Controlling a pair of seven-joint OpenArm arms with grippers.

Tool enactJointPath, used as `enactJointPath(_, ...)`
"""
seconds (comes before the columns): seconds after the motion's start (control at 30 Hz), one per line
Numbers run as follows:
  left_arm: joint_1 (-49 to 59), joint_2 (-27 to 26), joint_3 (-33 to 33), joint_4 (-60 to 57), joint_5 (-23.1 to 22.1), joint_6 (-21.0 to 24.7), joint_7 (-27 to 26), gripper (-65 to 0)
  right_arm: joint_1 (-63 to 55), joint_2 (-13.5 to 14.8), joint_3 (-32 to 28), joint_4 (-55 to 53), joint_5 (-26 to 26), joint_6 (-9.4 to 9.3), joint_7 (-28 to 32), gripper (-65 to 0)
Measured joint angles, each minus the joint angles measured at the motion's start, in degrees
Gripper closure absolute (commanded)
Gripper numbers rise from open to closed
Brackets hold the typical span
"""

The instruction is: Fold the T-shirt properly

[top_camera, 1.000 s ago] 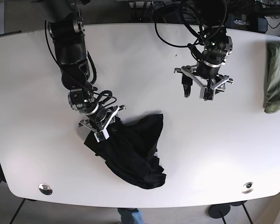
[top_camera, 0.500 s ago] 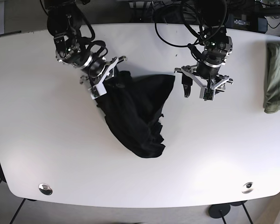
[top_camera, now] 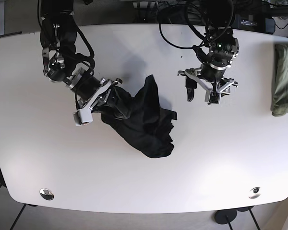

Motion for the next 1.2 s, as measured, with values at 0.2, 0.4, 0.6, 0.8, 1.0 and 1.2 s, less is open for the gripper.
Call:
enactJointPath(0.2,-0.04,-0.20,0.00,-0.50,-4.07,0.02,-0.04,-36.7,3.13,-0.85,13.53,-6.69,0.31,-0.59,-0.52,-2.5)
enactJointPath(0.4,-1.60,-0.42,-0.17,-4.83,-4.04,0.22,-0.13,-36.7,2.71,-1.95,21.81,-22.67,3.50,-0.17,-3.30,-2.5)
enactJointPath(0.6,-2.34,-0.26,-0.04,-5.60,-4.24,0.17,-0.17,-36.7,0.57,-0.79,19.37,-21.22,2.95,-0.22,-5.77,-17.4)
enactJointPath(0.8,-3.48,-0.28,-0.04,-8.11,-4.28,0.17,-0.15,-36.7,0.22,1.60,10.58,-10.14,0.68,-0.13,-6.10,-49.5)
enactJointPath(1.0,-3.13,-1.57,-0.17,-8.15,-4.26,0.20,-0.09,-36.7,13.57,-2.95,-9.49,-14.64,-23.98,0.26,-4.68,-49.5)
enactJointPath(1.2,-1.70,-1.66,-0.26,-8.15,-4.26,0.17,0.00,-36.7,22.95,-8.63,-18.38,-27.93,-37.05,6.43,5.81,-49.5)
